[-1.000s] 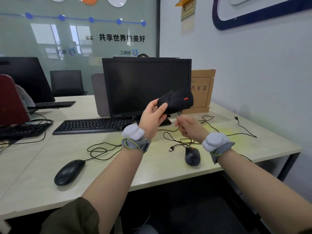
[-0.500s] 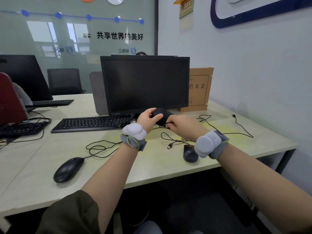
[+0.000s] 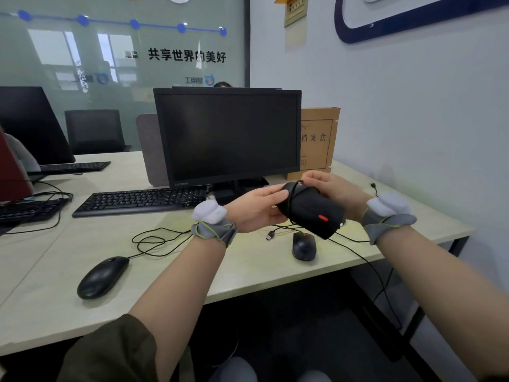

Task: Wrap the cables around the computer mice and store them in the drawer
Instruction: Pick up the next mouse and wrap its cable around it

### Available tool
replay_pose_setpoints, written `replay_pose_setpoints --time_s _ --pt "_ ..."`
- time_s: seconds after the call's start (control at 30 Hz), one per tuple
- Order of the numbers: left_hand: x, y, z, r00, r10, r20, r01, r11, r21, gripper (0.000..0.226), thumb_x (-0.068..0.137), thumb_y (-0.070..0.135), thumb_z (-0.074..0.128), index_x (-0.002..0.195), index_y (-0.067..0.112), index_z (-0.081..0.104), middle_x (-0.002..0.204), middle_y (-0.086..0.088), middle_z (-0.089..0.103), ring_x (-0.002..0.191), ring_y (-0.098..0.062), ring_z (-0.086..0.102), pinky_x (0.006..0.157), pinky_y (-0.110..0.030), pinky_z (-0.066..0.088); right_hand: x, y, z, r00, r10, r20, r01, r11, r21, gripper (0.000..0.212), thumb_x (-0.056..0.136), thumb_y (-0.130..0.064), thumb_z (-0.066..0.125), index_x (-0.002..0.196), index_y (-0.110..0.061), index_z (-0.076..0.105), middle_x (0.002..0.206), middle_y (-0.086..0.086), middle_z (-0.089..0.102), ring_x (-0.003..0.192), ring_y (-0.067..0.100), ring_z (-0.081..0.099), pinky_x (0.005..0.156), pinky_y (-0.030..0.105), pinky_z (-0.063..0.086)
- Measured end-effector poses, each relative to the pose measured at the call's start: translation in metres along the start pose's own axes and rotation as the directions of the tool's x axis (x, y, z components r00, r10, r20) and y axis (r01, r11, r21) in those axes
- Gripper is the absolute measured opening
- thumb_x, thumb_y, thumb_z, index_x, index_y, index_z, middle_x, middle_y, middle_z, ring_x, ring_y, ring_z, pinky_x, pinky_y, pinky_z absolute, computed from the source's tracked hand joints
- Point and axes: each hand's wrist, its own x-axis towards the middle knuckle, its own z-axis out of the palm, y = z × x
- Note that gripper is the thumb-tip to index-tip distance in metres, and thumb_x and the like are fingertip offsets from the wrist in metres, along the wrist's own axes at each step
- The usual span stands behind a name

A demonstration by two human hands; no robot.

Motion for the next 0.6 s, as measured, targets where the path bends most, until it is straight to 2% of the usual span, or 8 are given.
replay_pose_setpoints --time_s 0.1,0.17,0.23,0.33,0.4,0.47,0.53,0.6 --pt "0.005 0.001 0.006 0.998 0.05 -0.025 -0.053 0.994 -0.1 0.026 0.098 0.013 0.036 0.117 0.021 0.051 0.105 -0.002 0.058 0.091 -0.019 0.056 0.085 -0.029 0.05 -0.006 0.017 -0.001 0.988 0.062 -0.145 -0.034 0.982 0.186 0.023 0.095 -0.004 0.041 0.087 -0.015 0.059 0.076 -0.002 0.062 0.062 0.004 0.064 0.057 0.015 0.052" --pt "0.009 0.002 0.008 0.992 0.07 -0.103 -0.085 0.985 -0.151 0.02 0.097 0.015 0.04 0.109 0.022 0.054 0.102 -0.001 0.058 0.087 -0.018 0.057 0.08 -0.025 0.053 -0.007 0.029 0.006 0.973 0.039 -0.229 -0.018 0.995 0.095 0.025 0.095 0.004 0.036 0.088 -0.012 0.053 0.073 0.003 0.053 0.06 0.011 0.058 0.05 0.013 0.046" --pt "0.012 0.002 0.009 0.976 0.086 -0.202 -0.121 0.978 -0.168 0.013 0.096 0.018 0.044 0.101 0.021 0.056 0.096 -0.001 0.057 0.08 -0.016 0.056 0.072 -0.022 0.053 0.0 0.036 0.018 0.971 0.013 -0.24 -0.005 0.999 0.034 0.027 0.093 0.007 0.028 0.083 -0.007 0.048 0.065 0.007 0.046 0.053 0.017 0.044 0.043 0.016 0.038" --pt "0.013 0.0 0.009 0.941 0.121 -0.317 -0.189 0.963 -0.194 0.01 0.095 0.017 0.047 0.097 0.019 0.057 0.094 -0.004 0.057 0.079 -0.017 0.059 0.066 -0.02 0.056 0.009 0.035 0.034 0.967 0.096 -0.236 -0.107 0.994 -0.036 0.029 0.096 -0.005 0.028 0.075 -0.007 0.047 0.052 0.004 0.048 0.045 0.016 0.042 0.043 0.02 0.036" --pt "0.015 0.0 0.008 0.912 0.147 -0.383 -0.255 0.935 -0.247 0.01 0.095 0.014 0.046 0.1 0.017 0.055 0.094 -0.006 0.059 0.081 -0.019 0.062 0.069 -0.023 0.058 0.01 0.036 0.039 0.976 0.069 -0.205 -0.104 0.98 -0.169 0.029 0.099 -0.013 0.032 0.077 -0.009 0.05 0.054 0.004 0.049 0.043 0.015 0.048 0.043 0.019 0.04" --pt "0.015 0.002 0.005 0.871 0.176 -0.459 -0.327 0.904 -0.274 0.016 0.096 0.012 0.046 0.111 0.013 0.049 0.096 -0.008 0.059 0.083 -0.02 0.062 0.075 -0.027 0.057 0.009 0.039 0.047 0.988 0.046 -0.145 -0.09 0.944 -0.318 0.021 0.098 -0.014 0.036 0.085 -0.008 0.052 0.059 0.005 0.051 0.045 0.013 0.056 0.046 0.017 0.045" --pt "0.016 0.003 0.001 0.827 0.194 -0.527 -0.368 0.896 -0.248 0.03 0.095 0.011 0.047 0.125 0.009 0.043 0.103 -0.01 0.057 0.089 -0.023 0.06 0.086 -0.033 0.05 0.009 0.04 0.054 0.991 0.098 -0.091 -0.125 0.923 -0.364 0.016 0.097 -0.013 0.039 0.093 -0.009 0.053 0.06 0.006 0.055 0.046 0.01 0.061 0.048 0.015 0.048" --pt "0.015 0.003 -0.003 0.781 0.214 -0.587 -0.371 0.915 -0.16 0.038 0.094 0.011 0.05 0.13 0.005 0.04 0.109 -0.012 0.055 0.099 -0.025 0.058 0.092 -0.034 0.046 0.009 0.038 0.056 0.987 0.14 -0.074 -0.158 0.896 -0.414 0.015 0.097 -0.015 0.041 0.1 -0.014 0.055 0.06 0.005 0.058 0.049 0.01 0.062 0.049 0.015 0.048"
